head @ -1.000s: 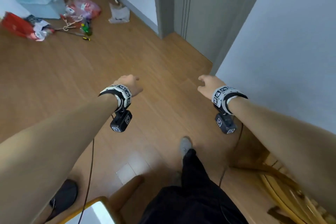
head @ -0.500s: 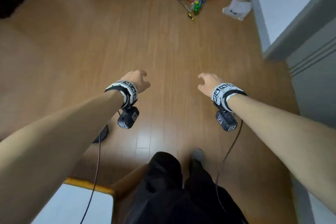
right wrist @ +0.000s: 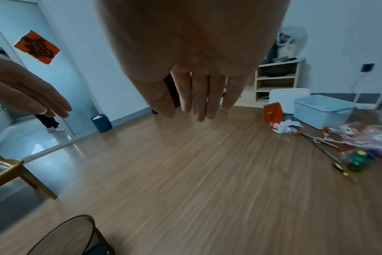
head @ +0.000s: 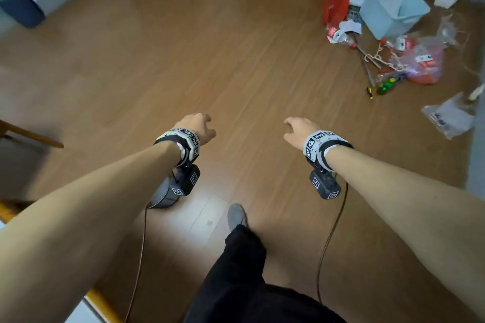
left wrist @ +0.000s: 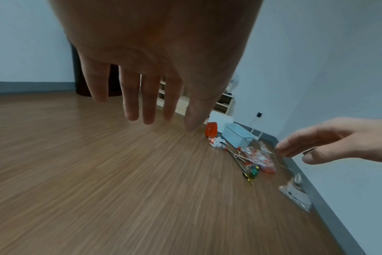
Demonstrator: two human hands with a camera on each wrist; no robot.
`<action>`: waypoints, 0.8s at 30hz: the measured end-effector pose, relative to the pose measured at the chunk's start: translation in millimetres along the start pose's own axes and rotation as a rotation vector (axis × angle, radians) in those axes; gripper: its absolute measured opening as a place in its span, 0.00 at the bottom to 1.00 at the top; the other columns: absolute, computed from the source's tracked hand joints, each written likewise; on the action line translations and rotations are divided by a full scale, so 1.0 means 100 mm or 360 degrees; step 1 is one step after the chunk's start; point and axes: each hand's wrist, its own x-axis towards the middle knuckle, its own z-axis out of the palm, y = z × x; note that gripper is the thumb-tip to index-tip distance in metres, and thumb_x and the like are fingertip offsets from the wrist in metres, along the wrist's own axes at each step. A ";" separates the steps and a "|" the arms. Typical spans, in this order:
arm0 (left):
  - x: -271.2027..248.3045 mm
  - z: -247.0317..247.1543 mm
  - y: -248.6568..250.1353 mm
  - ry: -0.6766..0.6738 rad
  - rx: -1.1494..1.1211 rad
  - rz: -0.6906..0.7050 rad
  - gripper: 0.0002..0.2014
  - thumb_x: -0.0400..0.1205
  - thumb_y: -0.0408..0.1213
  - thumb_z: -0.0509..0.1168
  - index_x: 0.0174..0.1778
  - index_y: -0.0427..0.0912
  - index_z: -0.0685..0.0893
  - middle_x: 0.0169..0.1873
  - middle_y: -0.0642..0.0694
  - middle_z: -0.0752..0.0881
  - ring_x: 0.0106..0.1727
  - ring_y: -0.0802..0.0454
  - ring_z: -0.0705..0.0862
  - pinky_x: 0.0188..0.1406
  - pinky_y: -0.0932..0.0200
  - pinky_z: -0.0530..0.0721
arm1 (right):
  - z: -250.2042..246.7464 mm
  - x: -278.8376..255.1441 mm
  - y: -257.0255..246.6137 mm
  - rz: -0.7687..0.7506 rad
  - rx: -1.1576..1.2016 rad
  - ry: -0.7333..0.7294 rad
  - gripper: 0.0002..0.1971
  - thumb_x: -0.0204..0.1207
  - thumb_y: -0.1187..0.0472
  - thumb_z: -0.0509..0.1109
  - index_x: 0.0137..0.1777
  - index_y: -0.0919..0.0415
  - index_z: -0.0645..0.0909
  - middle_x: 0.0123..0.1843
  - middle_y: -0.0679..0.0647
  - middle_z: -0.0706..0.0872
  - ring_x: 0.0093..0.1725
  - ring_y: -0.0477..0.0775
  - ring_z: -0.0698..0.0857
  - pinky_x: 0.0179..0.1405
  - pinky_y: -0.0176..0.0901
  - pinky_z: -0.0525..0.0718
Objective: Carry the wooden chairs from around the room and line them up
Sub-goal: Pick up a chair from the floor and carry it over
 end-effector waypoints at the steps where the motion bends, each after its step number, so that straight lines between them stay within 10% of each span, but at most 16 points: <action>1: 0.18 -0.12 -0.12 0.0002 -0.0018 -0.0020 0.27 0.80 0.49 0.67 0.76 0.46 0.76 0.69 0.39 0.82 0.66 0.39 0.82 0.62 0.44 0.82 | -0.08 0.23 -0.18 -0.0023 -0.0018 -0.0008 0.26 0.80 0.56 0.67 0.79 0.51 0.74 0.73 0.54 0.83 0.69 0.61 0.83 0.63 0.49 0.80; 24: 3.34 -2.50 -2.96 0.0170 -0.0368 -0.0776 0.27 0.81 0.50 0.66 0.77 0.48 0.75 0.70 0.40 0.81 0.68 0.39 0.80 0.63 0.46 0.81 | -1.24 5.07 -4.36 -0.0964 -0.0537 -0.0310 0.27 0.82 0.56 0.64 0.82 0.55 0.70 0.78 0.54 0.78 0.73 0.59 0.79 0.69 0.54 0.80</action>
